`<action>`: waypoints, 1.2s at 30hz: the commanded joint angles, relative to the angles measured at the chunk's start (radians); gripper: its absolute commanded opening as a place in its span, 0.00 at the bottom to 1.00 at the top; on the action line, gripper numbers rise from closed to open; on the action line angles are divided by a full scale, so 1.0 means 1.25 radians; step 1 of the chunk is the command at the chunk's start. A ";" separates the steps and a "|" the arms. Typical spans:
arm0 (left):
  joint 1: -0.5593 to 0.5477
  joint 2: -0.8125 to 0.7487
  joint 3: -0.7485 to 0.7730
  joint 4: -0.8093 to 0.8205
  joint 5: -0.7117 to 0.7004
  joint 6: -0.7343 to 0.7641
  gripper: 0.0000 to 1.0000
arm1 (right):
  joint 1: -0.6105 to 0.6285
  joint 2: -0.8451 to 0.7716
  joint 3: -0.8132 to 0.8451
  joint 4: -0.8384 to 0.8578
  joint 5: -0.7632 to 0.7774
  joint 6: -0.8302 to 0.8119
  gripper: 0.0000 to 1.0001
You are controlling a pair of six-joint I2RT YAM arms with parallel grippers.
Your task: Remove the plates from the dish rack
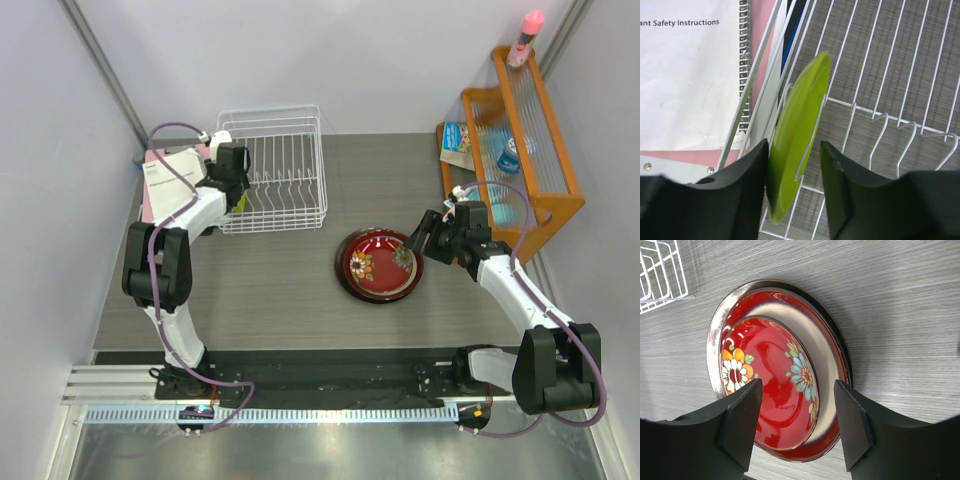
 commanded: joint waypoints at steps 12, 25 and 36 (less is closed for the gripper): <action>0.001 -0.102 -0.024 0.002 -0.040 0.011 0.00 | -0.002 -0.003 -0.014 0.057 -0.033 0.000 0.65; -0.074 -0.271 0.005 -0.079 -0.153 0.119 0.00 | -0.003 -0.105 -0.007 -0.004 -0.023 -0.006 0.68; -0.103 -0.524 -0.182 -0.085 0.354 -0.128 0.00 | -0.002 -0.279 -0.019 -0.002 -0.140 0.061 0.69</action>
